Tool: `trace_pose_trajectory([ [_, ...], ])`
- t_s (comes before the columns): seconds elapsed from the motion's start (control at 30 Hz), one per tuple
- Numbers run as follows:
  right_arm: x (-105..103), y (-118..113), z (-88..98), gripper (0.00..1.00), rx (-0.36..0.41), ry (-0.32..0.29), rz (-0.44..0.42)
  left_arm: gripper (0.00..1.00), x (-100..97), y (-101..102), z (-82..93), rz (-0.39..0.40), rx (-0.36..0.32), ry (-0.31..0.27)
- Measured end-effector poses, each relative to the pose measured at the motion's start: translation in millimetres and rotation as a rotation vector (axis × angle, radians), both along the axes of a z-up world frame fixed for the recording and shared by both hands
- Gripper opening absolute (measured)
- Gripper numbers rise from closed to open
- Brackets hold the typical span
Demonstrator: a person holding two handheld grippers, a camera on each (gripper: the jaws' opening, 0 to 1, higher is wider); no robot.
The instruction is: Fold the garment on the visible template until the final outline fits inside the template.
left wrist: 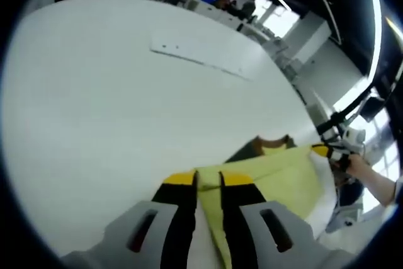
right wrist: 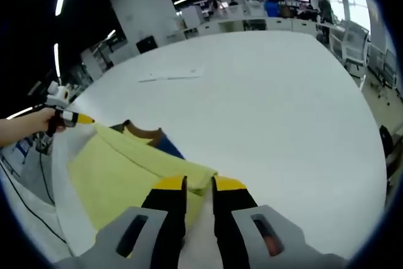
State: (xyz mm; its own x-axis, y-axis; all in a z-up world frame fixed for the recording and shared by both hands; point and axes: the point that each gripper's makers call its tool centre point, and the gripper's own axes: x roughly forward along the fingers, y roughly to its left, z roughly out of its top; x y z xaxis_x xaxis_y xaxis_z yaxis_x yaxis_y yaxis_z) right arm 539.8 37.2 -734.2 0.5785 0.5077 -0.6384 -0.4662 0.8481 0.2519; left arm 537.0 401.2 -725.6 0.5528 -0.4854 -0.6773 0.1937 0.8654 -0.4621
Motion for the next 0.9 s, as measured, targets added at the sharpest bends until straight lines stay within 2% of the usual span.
trace_pose_trajectory([
  [0.37, -10, 1, 24.0, 0.36, 0.005, -0.043, 0.002, 0.27, -11.9, 6, 19.3, -0.015, 0.025, -0.061],
  [0.9, -35, 4, 53.1, 0.52, 0.007, -0.088, 0.015, 0.44, -38.1, 8, 43.8, -0.038, 0.033, -0.120],
])
